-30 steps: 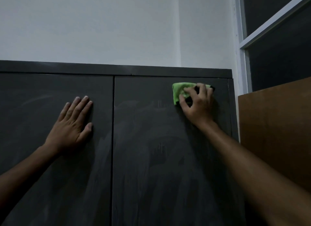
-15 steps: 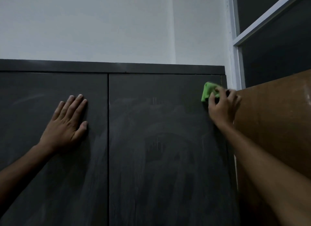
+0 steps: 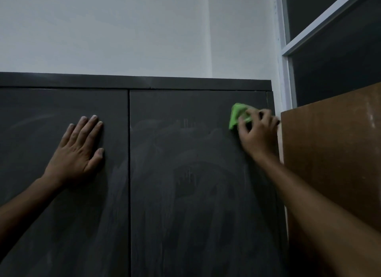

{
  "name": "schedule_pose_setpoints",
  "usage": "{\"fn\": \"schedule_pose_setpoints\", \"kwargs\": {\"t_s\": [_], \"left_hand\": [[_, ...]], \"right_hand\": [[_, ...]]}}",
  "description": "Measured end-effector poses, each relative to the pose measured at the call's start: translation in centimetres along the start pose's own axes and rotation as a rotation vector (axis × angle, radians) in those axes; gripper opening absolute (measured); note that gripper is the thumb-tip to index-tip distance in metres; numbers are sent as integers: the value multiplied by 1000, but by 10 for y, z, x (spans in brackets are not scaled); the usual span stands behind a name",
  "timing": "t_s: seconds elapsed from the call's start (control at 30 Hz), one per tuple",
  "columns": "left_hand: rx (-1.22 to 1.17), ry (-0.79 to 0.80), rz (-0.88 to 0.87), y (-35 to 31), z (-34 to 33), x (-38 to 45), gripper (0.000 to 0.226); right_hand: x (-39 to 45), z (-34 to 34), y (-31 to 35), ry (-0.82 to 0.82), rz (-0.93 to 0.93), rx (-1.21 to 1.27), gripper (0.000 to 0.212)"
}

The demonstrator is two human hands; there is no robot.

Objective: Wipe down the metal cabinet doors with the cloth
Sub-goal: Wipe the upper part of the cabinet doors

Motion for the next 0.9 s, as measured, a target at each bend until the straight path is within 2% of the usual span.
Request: {"fn": "schedule_pose_setpoints", "kwargs": {"t_s": [0.07,0.13,0.27,0.33,0.43,0.5,0.53,0.63,0.7,0.77,0.83,0.9], "left_hand": [[-2,19,5,0,1,0,78],[-11,34,4,-1,1,-1,78],[-24,48,9,-3,4,0,80],[-27,42,13,-4,4,-1,80],[-29,38,5,-3,4,-1,80],[-25,47,-4,-3,2,-2,80],[-22,47,-4,-2,2,-2,80],[-16,43,2,-1,0,-1,79],[-7,28,-3,0,0,-2,78],[-4,14,-11,1,0,-2,78],[-8,16,-18,2,-1,-1,78],[-7,27,-20,3,-3,-2,78]], "right_hand": [[-39,-4,16,13,192,-47,36],[-52,-4,2,48,261,-82,38],[5,4,-15,-2,-23,-54,41],[4,3,14,-6,-29,-8,38],[-50,-5,57,0,299,-32,35],[-63,-1,47,-14,439,-102,35],[-52,1,37,-26,413,-129,36],[1,7,28,-56,159,-104,41],[7,4,56,-56,145,-47,40],[-23,-3,89,-62,369,-40,35],[-56,-3,95,-36,642,-66,35],[-50,3,82,-24,729,-107,38]]}}
Point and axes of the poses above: each hand's wrist, its own x-axis towards the middle knuckle, its own z-axis out of the back of the hand, y = z × x, the point moved 8 cm from there along x, towards the middle knuckle, and after that the axes turned 6 degrees about -x, right-handed, at the moved point
